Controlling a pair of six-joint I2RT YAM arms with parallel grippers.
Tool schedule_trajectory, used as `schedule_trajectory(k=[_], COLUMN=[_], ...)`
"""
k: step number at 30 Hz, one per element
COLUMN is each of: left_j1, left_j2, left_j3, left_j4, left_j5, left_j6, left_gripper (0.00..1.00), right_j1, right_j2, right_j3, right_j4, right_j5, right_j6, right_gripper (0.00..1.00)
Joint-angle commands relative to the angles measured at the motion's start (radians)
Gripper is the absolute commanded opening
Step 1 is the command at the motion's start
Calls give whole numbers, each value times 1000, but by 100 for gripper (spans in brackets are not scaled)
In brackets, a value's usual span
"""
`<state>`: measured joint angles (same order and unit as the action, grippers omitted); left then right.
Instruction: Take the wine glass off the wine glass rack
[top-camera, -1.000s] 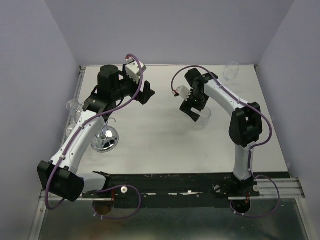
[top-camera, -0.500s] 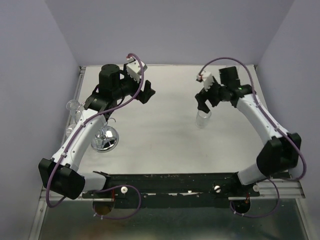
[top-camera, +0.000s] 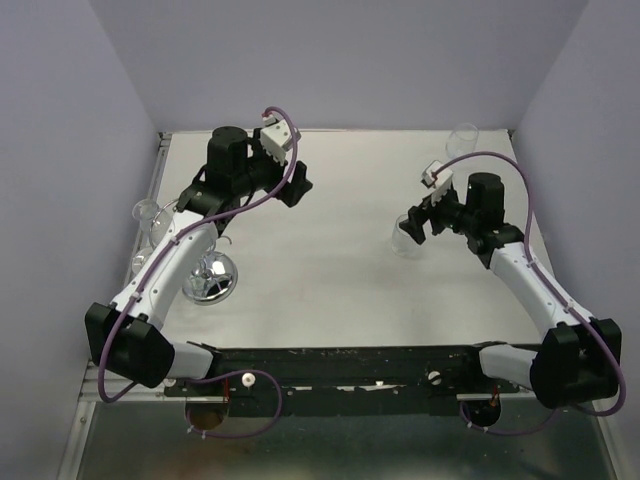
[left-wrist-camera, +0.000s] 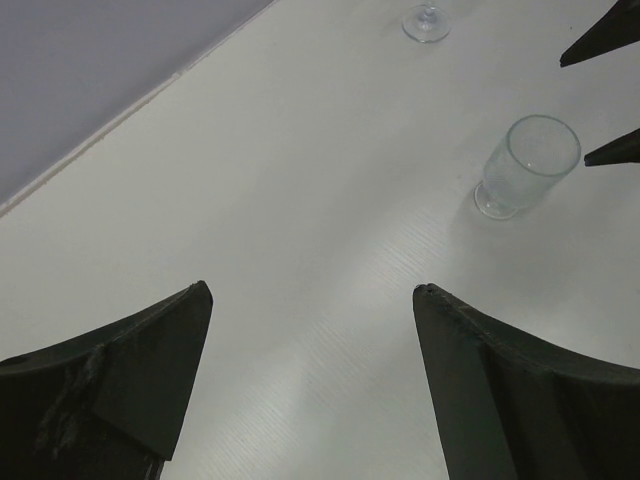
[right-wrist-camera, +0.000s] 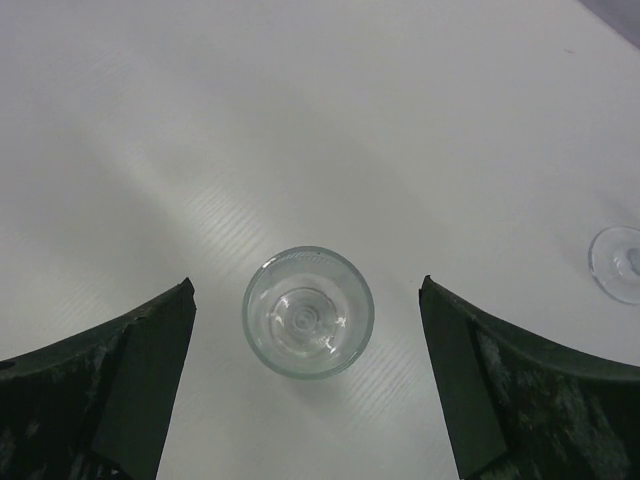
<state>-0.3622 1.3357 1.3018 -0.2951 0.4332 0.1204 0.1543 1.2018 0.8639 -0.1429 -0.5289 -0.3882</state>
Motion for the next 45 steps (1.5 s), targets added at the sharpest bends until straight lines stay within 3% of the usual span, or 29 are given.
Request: schedule_trajectory(k=[1,12,29,38,45], left_j1=[-6,-14,-12,-14,-14], left_j2=[26,23,-13,-30,-32], left_j3=[57,48,-12,-33,-36], left_j4=[-7,5,42,39,39], left_j5=[-10,-4,2,-8,-8], left_j6=[1,-18,-31,-19,-19], left_gripper=[99,99,99,99,99], right_j1=[2,2,2,2,-9], right_j2=[54,130,229,272,252], right_j3=[-23,-29,58,86,109], right_j4=[22,3,-141,-130,-132], right_j5=[-66,-52,3,-16,10], right_j6=[-75,-121,-215,-170,-92], right_gripper=[100,99,84,82,59])
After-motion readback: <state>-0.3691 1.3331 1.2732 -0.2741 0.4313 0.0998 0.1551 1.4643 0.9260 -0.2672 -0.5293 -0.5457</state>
